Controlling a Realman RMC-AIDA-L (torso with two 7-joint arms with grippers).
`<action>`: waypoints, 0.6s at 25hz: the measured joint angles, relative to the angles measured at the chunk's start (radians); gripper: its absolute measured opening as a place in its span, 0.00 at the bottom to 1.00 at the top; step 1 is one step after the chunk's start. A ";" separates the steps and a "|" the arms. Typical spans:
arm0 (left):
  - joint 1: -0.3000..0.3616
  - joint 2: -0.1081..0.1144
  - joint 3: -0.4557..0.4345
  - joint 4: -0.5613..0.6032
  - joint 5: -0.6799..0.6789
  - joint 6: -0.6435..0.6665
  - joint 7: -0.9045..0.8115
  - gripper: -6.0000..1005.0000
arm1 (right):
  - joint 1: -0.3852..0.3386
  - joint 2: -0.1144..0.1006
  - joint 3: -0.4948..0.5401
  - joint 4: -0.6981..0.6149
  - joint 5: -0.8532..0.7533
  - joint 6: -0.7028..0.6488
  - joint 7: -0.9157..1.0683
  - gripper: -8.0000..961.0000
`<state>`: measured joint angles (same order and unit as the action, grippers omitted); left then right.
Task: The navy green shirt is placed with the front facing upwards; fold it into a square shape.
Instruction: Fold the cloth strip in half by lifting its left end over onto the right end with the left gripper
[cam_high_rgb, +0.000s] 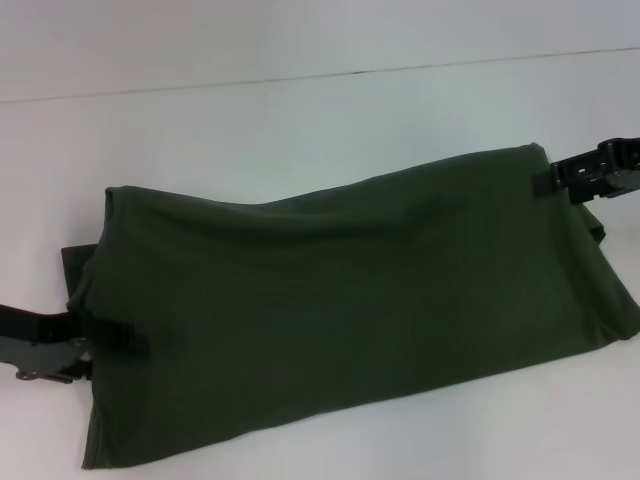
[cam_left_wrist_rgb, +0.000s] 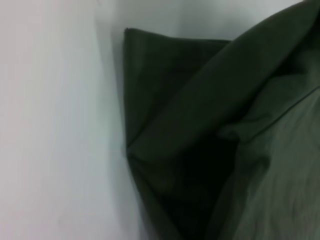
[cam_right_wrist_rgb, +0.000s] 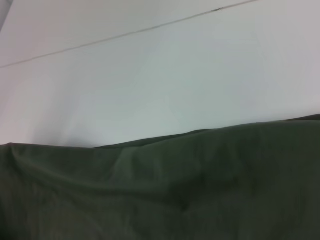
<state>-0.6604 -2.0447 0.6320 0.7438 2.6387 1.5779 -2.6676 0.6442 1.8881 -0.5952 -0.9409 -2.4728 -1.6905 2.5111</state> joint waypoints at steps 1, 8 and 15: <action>-0.001 0.000 0.000 -0.002 0.001 0.000 0.000 0.70 | 0.000 0.000 0.000 0.001 0.000 0.000 0.000 0.83; -0.002 0.001 0.018 -0.009 0.007 -0.004 0.007 0.62 | -0.001 -0.001 0.000 0.002 0.000 0.000 0.000 0.83; -0.008 -0.001 0.072 -0.007 0.009 -0.008 0.012 0.49 | -0.002 -0.001 0.000 0.002 0.000 -0.001 0.000 0.83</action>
<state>-0.6680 -2.0454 0.7042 0.7373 2.6476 1.5703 -2.6552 0.6426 1.8866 -0.5952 -0.9387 -2.4728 -1.6918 2.5111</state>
